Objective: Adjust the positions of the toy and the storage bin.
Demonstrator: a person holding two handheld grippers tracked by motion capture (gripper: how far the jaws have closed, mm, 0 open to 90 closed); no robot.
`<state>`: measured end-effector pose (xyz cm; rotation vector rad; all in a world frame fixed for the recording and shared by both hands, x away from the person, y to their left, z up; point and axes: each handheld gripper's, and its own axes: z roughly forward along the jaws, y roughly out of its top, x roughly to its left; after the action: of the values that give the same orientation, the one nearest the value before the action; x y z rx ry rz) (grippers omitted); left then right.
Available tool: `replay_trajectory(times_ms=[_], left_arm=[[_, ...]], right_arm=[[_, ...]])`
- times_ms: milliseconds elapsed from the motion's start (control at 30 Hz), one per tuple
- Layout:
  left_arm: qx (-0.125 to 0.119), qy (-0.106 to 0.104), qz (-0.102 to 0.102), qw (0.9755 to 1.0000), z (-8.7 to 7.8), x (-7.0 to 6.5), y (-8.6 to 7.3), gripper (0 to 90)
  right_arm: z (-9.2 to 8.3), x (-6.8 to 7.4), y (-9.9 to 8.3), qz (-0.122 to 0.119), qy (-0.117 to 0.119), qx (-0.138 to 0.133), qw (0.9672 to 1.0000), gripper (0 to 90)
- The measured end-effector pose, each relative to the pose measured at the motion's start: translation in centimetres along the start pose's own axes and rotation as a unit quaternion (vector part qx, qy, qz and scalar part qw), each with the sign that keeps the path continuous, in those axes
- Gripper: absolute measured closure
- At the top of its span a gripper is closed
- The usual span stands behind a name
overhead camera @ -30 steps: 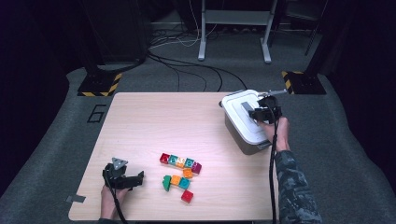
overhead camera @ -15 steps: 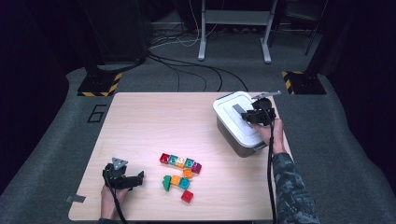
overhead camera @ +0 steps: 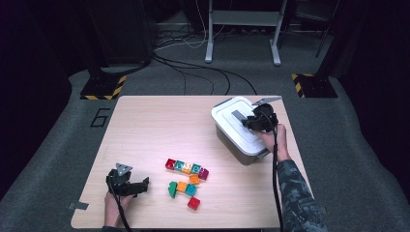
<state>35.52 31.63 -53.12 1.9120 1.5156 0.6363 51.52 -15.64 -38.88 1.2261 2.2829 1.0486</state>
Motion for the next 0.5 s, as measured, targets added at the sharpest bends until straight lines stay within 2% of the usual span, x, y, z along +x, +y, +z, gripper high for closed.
replay_trajectory(times_ms=[167, 267, 500], left_arm=[[0.001, 0.000, 0.000, 1.0000, 0.0, 0.0, 0.0, 0.0], [0.001, 0.000, 0.000, 1.0000, 0.0, 0.0, 0.0, 0.0], [0.001, 0.000, 0.000, 1.0000, 0.0, 0.0, 0.0, 0.0]], right_arm=[[0.4, 0.7, 0.2, -0.015, 0.006, -0.001, 0.9999, 66.4], [0.4, 1.0, 0.3, -0.011, 0.009, 0.001, 0.9999, 66.4], [0.8, 1.9, 0.5, -0.032, 0.027, 0.001, 0.9991, 66.4]])
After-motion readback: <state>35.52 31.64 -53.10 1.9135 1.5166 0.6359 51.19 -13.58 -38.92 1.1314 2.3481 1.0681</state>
